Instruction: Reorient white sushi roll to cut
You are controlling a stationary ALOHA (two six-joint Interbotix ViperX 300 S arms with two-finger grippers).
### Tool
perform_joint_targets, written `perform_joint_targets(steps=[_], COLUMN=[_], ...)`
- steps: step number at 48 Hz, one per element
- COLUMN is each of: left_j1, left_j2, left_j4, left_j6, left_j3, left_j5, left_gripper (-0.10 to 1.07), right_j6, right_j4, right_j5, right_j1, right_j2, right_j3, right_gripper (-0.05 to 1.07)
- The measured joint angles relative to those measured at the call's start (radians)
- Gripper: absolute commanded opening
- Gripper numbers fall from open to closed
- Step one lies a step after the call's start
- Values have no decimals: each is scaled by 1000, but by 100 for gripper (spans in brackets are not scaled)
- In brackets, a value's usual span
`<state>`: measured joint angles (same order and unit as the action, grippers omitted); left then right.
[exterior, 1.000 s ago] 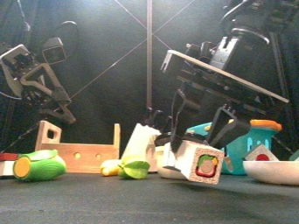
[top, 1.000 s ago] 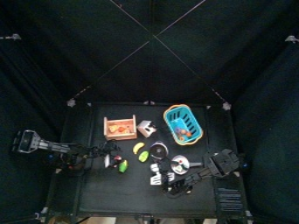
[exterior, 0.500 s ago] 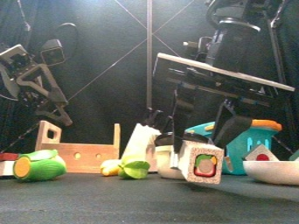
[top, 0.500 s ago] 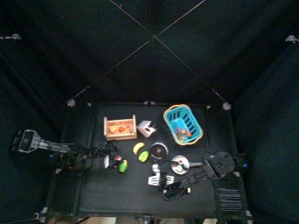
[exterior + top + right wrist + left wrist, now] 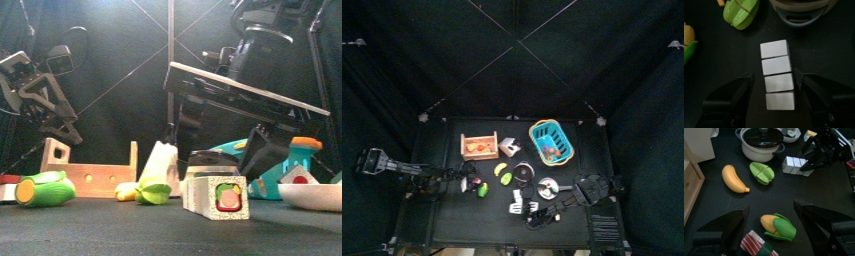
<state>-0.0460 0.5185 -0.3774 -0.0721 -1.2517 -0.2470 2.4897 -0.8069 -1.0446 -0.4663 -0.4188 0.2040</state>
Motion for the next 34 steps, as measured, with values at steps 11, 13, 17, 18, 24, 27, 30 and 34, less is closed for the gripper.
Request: perform_joint_targets(steps=[11,13,17,18,24,27,30,34], left_j1=[0,0,0,2,0,0,0,0], left_j2=[0,0,0,0,0,0,0,0], left_j4=[-2,-2,-2,-2,-2,-2,-2,-2], left_j6=[0,0,0,0,0,0,0,0], left_j3=[-2,-2,-3,-3,-3,-3,-3,-3], left_j5=[0,0,0,0,0,0,0,0], left_gripper=[102,102,102,102,102,102,102,102], right_j6=[0,0,0,0,0,0,-2,-2], right_j4=[49,52,52,52,51,49,44,37], right_j5=[5,6,26,31,66,71,74,75], right_j1=[-2,-5,-11,-11,-12,-12,-11,-12], right_j2=[0,0,0,0,0,0,-2,-2], right_j3=[2,2,2,2,2,0,-3,-11], right_gripper=[102,102,102,102,101,101,102,102])
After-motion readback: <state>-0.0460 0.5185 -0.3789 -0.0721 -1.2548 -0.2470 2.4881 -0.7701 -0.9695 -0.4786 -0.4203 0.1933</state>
